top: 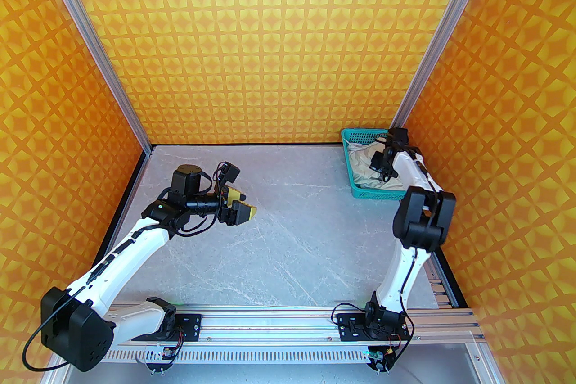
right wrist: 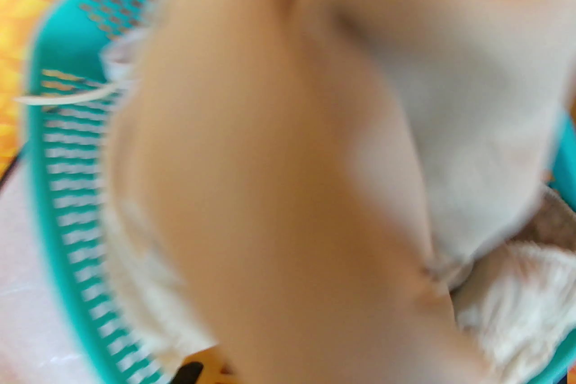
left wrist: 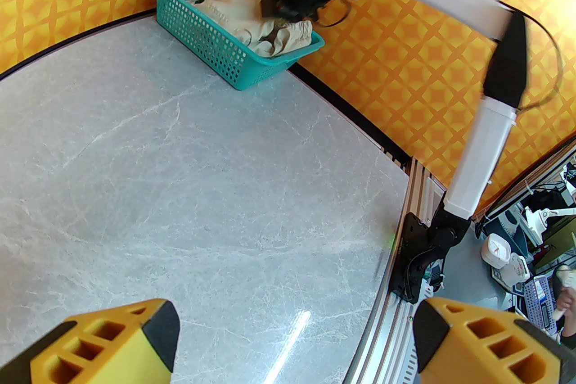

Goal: Fold and stack the mixed laundry pile

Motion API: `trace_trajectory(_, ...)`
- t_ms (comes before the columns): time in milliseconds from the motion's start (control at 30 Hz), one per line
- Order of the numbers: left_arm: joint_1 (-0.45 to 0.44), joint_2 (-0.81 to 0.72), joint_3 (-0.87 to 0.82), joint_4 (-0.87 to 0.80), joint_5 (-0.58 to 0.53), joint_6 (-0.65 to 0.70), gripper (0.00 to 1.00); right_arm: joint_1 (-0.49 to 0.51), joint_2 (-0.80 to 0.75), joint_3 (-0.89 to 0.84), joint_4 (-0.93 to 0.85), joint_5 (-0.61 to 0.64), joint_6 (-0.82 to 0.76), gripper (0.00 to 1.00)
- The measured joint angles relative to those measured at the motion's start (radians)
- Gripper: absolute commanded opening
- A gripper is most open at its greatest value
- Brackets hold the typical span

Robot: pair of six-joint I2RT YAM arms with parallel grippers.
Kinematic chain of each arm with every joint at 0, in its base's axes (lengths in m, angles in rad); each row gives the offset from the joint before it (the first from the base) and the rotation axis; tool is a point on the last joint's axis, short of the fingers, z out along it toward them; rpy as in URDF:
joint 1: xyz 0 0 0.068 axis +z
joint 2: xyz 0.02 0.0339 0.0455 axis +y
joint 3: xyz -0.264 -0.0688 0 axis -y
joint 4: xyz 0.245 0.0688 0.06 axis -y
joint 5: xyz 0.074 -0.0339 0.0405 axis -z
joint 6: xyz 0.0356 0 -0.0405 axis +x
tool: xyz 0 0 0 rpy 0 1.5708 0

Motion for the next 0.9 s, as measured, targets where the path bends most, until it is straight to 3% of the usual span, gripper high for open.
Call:
trace_trajectory(200, 0.0, -0.007, 0.0, 0.003, 0.0, -0.002, 0.9, 0.105, -0.341, -0.048, 0.043, -0.102, -0.012, 0.0)
trace_trajectory(333, 0.0, -0.021, 0.0, 0.02, -0.002, -0.008, 0.9, 0.172, -0.525, -0.013, 0.099, -0.298, -0.008, 0.0)
trace_trajectory(433, 0.0, -0.041, 0.0, 0.023, -0.006, -0.008, 0.9, 0.236, -0.619, -0.009, 0.143, -0.408, -0.003, 0.0)
trace_trajectory(533, 0.0, -0.062, 0.0, 0.03, -0.02, -0.008, 0.9, 0.368, -0.685, -0.023, 0.171, -0.468, 0.002, 0.01)
trace_trajectory(667, 0.0, -0.077, 0.0, 0.034, -0.056, -0.009, 0.9, 0.535, -0.672, -0.082, 0.191, -0.48, 0.008, 0.02)
trace_trajectory(733, 0.0, -0.082, -0.002, 0.033, -0.089, -0.014, 0.9, 0.571, -0.603, -0.108, 0.188, -0.464, 0.016, 0.11)
trace_trajectory(800, 0.0, -0.093, -0.014, 0.032, -0.122, -0.022, 0.9, 0.581, -0.494, -0.123, 0.187, -0.424, 0.033, 0.42)
trace_trajectory(833, 0.0, -0.105, -0.027, 0.029, -0.145, -0.027, 0.9, 0.582, -0.427, -0.129, 0.183, -0.394, 0.034, 0.53)
trace_trajectory(900, 0.0, -0.13, -0.056, 0.013, -0.187, -0.034, 0.89, 0.579, -0.301, -0.132, 0.156, -0.34, 0.036, 0.63)
